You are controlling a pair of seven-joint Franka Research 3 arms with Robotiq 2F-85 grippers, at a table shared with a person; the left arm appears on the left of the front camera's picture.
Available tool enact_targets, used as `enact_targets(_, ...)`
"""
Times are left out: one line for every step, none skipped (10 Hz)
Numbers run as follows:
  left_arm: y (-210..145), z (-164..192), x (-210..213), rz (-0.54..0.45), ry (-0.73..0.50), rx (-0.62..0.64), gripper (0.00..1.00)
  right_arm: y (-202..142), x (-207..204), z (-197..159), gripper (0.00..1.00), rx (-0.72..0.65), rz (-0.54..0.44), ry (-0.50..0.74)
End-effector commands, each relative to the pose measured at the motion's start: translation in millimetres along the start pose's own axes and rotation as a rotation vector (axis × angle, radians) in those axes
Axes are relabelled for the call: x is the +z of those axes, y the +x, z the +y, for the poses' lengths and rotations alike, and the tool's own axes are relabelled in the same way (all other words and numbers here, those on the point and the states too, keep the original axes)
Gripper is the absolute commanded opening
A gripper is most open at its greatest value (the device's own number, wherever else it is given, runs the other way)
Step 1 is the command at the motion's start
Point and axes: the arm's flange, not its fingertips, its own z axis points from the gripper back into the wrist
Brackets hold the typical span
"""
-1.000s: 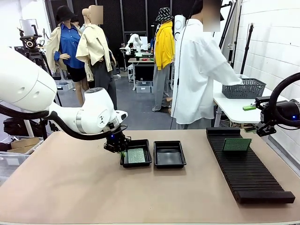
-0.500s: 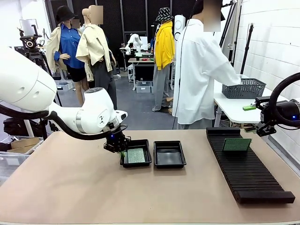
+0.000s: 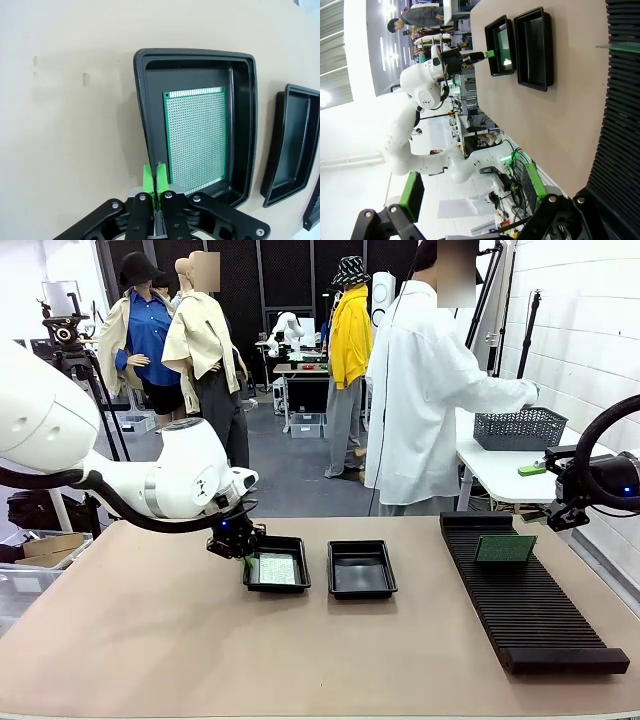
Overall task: Inspect and transfer BCBs to ESD trays.
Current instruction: Pick up the ESD tray and place it on the left side of the table.
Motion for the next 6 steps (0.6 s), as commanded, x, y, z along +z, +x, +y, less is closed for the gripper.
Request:
enact_targets(-9, 19, 10, 0.011, 0.005, -0.030, 0.00, -1, -1, 1, 1.00, -0.017, -0.009, -0.009)
enact_targets(-11, 30, 15, 0.031, -0.001, -0.052, 0.00, -1, -1, 1, 1.00, -0.017, -0.009, -0.009)
enact_targets(-12, 40, 20, 0.033, -0.006, -0.073, 0.00, -1, -1, 1, 1.00, -0.017, -0.009, -0.009)
enact_targets(-13, 50, 27, 0.056, -0.020, -0.094, 0.00, -1, -1, 1, 1.00, -0.017, -0.009, -0.009)
enact_targets(-13, 60, 35, 0.061, -0.027, -0.101, 0.00, -1, -1, 1, 1.00, -0.017, -0.009, -0.009)
enact_targets(-14, 70, 43, 0.081, -0.043, -0.108, 0.00, -1, -1, 1, 1.00, -0.017, -0.009, -0.009)
